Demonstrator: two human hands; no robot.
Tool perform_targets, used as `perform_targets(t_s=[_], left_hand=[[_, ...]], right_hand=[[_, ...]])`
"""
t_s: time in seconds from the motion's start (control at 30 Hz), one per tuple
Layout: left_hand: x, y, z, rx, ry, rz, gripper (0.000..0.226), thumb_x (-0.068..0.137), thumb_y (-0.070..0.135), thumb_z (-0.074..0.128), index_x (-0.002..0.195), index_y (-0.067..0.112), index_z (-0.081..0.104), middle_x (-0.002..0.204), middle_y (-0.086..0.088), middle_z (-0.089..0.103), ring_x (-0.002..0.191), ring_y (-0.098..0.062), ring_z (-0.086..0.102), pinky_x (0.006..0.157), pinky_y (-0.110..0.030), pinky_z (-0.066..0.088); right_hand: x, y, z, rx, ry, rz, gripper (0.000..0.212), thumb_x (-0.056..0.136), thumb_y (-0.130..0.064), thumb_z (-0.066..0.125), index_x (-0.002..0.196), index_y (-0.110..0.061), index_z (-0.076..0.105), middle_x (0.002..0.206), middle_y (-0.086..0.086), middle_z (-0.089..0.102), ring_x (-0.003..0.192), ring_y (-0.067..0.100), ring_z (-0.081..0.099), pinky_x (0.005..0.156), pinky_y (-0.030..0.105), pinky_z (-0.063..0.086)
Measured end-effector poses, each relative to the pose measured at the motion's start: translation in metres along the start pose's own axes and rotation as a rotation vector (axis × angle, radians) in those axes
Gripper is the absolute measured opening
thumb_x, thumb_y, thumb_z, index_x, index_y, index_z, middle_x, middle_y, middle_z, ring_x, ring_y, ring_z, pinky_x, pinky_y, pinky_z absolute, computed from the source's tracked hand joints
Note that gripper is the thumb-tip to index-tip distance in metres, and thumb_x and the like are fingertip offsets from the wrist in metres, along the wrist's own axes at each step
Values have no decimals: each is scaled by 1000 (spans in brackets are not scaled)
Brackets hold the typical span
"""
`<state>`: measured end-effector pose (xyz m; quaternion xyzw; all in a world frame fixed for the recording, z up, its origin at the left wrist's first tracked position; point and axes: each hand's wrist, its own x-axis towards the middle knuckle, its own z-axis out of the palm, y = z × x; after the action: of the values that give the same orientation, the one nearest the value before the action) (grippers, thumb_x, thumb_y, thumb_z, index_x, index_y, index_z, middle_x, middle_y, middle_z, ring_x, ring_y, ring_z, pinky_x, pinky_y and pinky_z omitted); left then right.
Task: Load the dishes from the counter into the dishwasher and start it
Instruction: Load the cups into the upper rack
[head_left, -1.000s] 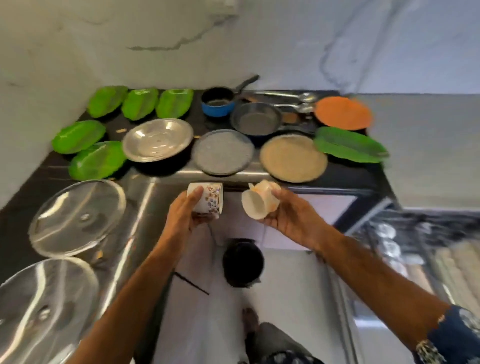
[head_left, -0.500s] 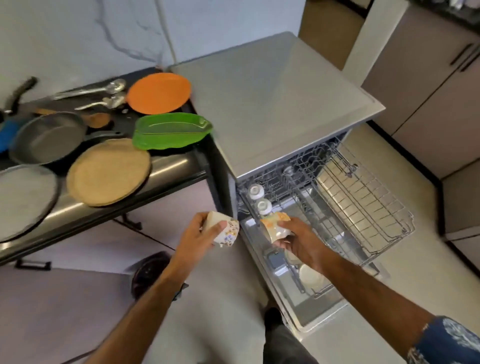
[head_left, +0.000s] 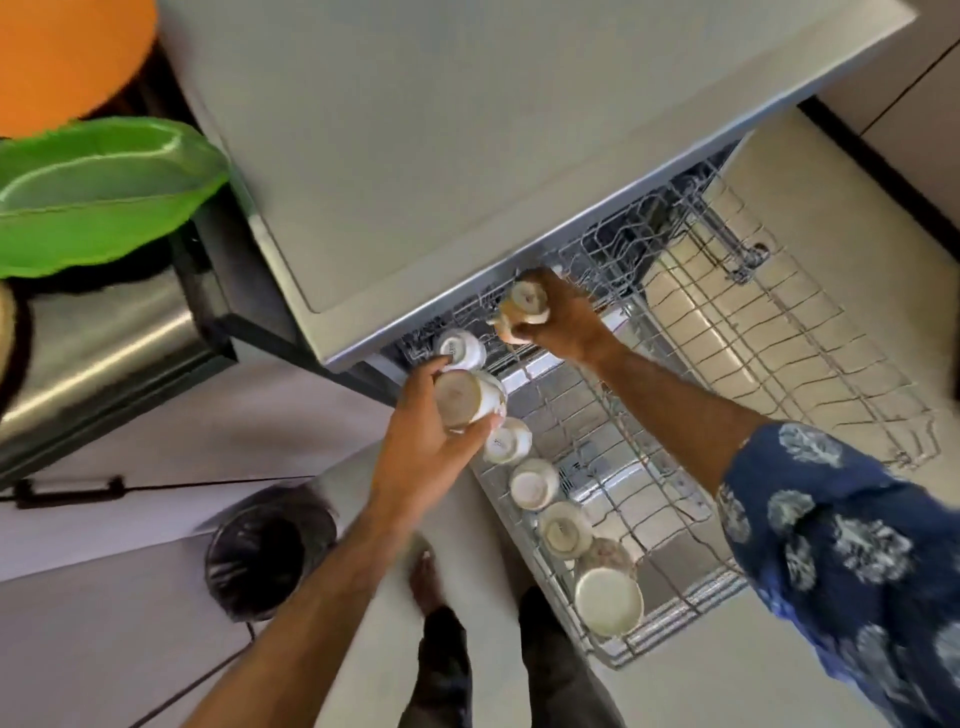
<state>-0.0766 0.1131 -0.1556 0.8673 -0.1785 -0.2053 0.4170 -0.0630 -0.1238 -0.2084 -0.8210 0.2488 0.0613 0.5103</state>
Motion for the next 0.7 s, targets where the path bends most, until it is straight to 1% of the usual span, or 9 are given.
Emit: perform_targets(t_s=[0.03,0.1,0.23,0.33,0.4,0.43,0.53,0.63,0.7], left_hand=[[5,-4,3,32,5,38,77,74,45,83,136,20,46,130,0,58,116,-14,56,94,-28,49],[14,-11,10,85,12,89,78,75,42,84,137,16,46,132,-2,57,117,-17,55,95,-31,48],[29,-20,18,166,21,137,78,74,41,85,136,12,47,131,-5,58,117,-22,55,95,-44,51],[35,-22,20,181,26,149,79,74,40,85,137,13,46,133,-4,56,117,-21,55,94,-45,52],[37,-21,20,180,34,170,78,73,37,86,137,14,46,132,-2,56,115,-19,55,93,-45,53],[38,-21,19,179,37,176,78,73,36,86,136,14,47,131,-1,56,114,-18,55,92,-45,53],[44,-20,19,179,34,160,76,73,35,86,135,15,47,129,0,56,113,-18,55,92,-45,53],[50,-17,21,198,33,152,76,73,35,86,135,15,47,127,-1,58,112,-19,56,94,-44,52],[54,-15,22,205,35,148,77,72,35,86,135,14,46,127,-3,58,113,-22,56,94,-41,51]], right_hand=[[9,1,5,-57,-5,-31,70,72,-10,84,132,-17,50,126,8,62,113,21,59,91,25,46],[29,5,17,-133,-10,-80,70,74,-9,83,134,-14,49,131,12,57,115,23,56,92,23,43],[50,6,34,-284,-66,-128,70,77,-9,80,138,-11,45,137,17,48,125,29,50,101,33,44],[60,8,39,-344,-84,-119,68,77,-2,78,136,-8,46,135,18,50,122,30,52,96,34,49],[63,12,40,-372,-91,-107,69,73,1,79,134,-10,48,132,17,53,120,31,54,95,38,51],[65,14,41,-357,-82,-85,70,71,2,80,133,-10,48,131,17,55,120,31,55,94,37,51],[69,20,41,-298,-63,-24,75,69,2,83,134,-9,46,132,15,57,121,29,56,86,24,45],[71,24,36,-261,-121,8,84,70,-5,85,140,-10,39,135,15,55,123,30,54,81,22,44],[68,30,31,-195,-112,30,80,75,-9,83,140,-10,37,137,15,54,123,28,54,74,18,43]])
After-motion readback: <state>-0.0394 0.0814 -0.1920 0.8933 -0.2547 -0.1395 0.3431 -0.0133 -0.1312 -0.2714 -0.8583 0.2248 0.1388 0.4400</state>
